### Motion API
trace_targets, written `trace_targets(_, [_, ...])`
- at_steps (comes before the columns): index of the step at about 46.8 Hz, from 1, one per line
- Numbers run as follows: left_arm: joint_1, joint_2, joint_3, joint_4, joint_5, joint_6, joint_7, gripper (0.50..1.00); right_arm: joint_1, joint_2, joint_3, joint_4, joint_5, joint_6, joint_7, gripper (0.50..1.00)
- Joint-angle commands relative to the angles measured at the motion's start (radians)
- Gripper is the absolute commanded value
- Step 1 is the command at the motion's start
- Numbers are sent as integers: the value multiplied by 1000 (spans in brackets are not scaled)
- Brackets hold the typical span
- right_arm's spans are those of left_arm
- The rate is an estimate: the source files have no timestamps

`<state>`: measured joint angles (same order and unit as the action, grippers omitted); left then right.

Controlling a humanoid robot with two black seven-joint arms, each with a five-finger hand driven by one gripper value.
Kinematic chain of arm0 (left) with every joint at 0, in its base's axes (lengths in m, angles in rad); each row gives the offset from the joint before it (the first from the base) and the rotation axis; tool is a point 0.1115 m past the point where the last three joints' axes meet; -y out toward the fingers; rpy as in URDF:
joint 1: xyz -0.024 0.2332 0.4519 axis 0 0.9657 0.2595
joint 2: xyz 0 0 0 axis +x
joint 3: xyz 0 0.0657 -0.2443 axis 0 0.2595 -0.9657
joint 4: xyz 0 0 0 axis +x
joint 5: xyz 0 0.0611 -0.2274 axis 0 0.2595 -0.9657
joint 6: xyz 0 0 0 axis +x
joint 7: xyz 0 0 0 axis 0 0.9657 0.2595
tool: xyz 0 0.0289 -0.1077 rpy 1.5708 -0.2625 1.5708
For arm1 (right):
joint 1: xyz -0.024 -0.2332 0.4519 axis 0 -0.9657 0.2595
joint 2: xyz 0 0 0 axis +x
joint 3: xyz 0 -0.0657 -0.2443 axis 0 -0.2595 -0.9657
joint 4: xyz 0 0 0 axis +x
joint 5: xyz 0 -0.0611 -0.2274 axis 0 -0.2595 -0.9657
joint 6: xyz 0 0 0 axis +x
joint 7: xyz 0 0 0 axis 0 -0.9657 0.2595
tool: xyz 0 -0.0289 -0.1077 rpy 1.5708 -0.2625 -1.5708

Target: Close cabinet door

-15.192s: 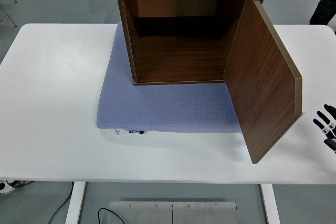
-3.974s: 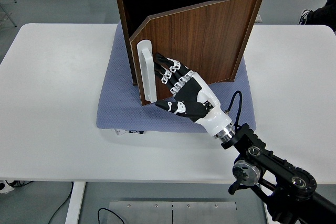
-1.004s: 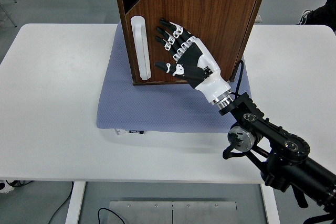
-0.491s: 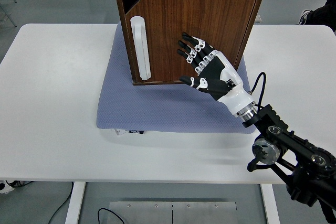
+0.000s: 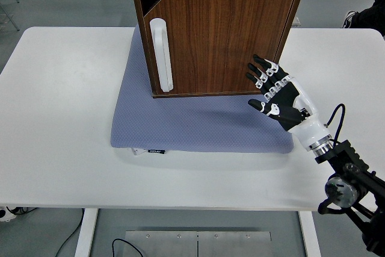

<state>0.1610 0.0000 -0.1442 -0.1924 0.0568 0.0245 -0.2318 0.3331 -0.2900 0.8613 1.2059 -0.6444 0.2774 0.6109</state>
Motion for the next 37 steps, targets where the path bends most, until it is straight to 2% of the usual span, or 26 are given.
trace_targets(1, [0, 0, 0, 1, 0, 0, 0, 1000, -28, -17, 21, 0, 0, 11, 0, 1000])
trace_targets(19, [0, 0, 0, 1, 0, 0, 0, 1000, -149, -75, 131, -2, 0, 65, 0, 1000])
trace_targets(37, [0, 0, 0, 1, 0, 0, 0, 1000, -272, -83, 251, -9, 2, 65, 0, 1000])
